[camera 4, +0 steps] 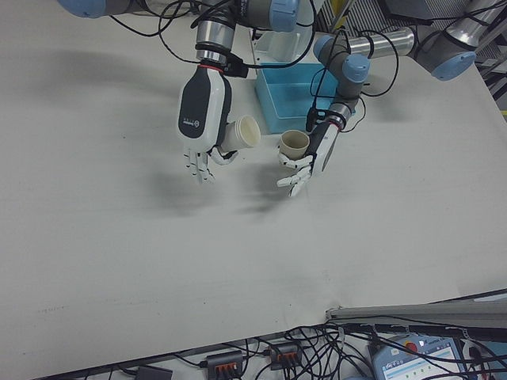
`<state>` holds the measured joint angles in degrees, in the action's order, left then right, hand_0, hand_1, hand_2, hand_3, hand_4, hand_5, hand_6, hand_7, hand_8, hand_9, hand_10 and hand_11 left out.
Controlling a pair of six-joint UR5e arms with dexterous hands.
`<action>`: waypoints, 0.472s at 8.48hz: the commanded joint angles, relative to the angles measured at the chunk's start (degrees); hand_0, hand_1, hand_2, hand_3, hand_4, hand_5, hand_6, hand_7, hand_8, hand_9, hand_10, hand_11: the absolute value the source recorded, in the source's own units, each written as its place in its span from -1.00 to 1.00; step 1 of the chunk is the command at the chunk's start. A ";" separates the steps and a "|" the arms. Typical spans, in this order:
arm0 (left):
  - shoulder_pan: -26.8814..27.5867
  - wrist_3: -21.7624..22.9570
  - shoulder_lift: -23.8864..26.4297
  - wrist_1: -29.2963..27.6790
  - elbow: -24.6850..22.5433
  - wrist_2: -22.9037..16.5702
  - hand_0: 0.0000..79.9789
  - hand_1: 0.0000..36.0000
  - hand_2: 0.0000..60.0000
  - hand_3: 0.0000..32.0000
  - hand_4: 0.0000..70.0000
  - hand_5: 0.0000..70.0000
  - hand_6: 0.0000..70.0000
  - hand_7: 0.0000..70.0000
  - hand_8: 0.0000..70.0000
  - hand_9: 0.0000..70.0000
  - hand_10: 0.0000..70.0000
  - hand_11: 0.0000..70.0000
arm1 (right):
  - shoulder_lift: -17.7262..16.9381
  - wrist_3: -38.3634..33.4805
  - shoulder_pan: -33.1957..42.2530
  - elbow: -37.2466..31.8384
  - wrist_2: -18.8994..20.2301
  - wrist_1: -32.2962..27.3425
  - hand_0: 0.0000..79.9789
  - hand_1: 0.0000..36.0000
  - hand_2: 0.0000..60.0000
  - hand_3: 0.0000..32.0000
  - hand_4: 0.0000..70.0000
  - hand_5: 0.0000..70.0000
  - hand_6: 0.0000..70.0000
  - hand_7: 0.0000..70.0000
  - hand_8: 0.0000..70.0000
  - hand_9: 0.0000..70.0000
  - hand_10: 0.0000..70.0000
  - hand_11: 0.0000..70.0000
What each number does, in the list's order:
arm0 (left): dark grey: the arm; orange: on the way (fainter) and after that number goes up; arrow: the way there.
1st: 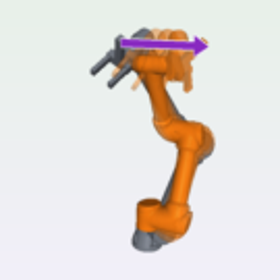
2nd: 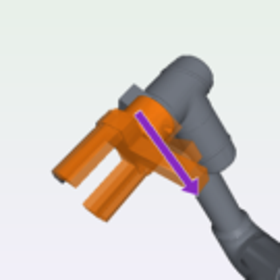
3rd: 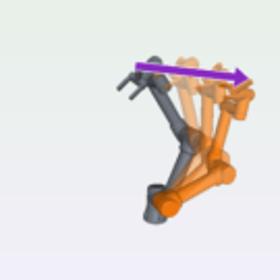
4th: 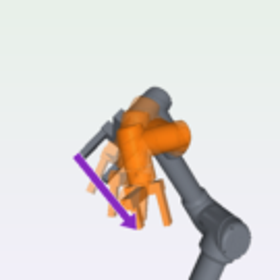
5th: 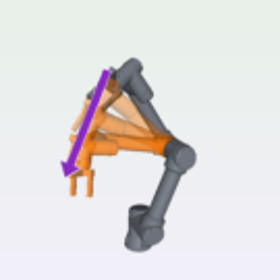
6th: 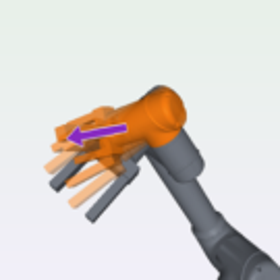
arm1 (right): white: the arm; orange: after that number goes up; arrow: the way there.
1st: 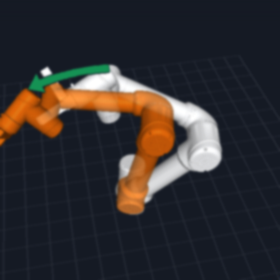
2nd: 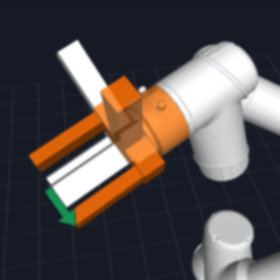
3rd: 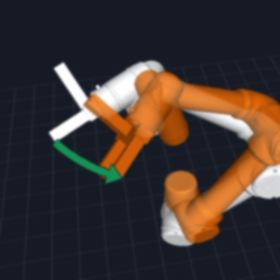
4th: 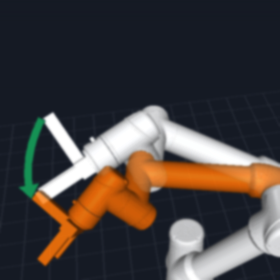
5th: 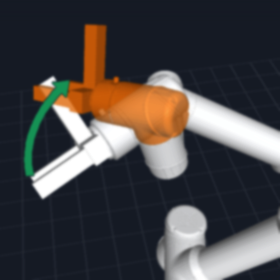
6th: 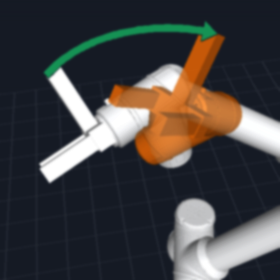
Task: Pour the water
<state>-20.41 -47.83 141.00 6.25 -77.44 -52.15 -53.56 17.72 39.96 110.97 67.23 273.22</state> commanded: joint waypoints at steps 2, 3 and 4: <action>-0.42 -0.07 2.44 0.35 3.52 -0.41 0.54 1.00 1.00 -1.00 0.92 1.00 -0.34 -0.41 -0.77 -0.83 -0.81 -0.66 | 3.03 -8.03 -5.85 -0.23 -0.52 12.21 1.00 1.00 0.03 -1.00 1.00 1.00 -0.38 -0.33 -0.61 -0.62 -0.69 -0.47; -0.33 -0.07 2.44 0.35 3.52 -0.50 0.54 1.00 1.00 -1.00 0.91 1.00 -0.34 -0.42 -0.77 -0.83 -0.81 -0.66 | 3.03 -8.66 -5.86 -0.31 -0.43 14.25 1.00 1.00 0.13 -1.00 1.00 1.00 -0.37 -0.33 -0.60 -0.61 -0.68 -0.45; -0.24 -0.16 2.35 0.35 3.44 -0.50 0.54 1.00 1.00 -1.00 0.90 1.00 -0.35 -0.43 -0.77 -0.83 -0.81 -0.66 | 2.85 -8.84 -5.86 -0.49 -0.35 15.66 1.00 1.00 0.15 -1.00 1.00 1.00 -0.39 -0.34 -0.61 -0.61 -0.67 -0.43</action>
<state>-20.82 -47.90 143.36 6.58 -74.04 -52.59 -50.64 10.46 34.65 110.66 66.76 284.47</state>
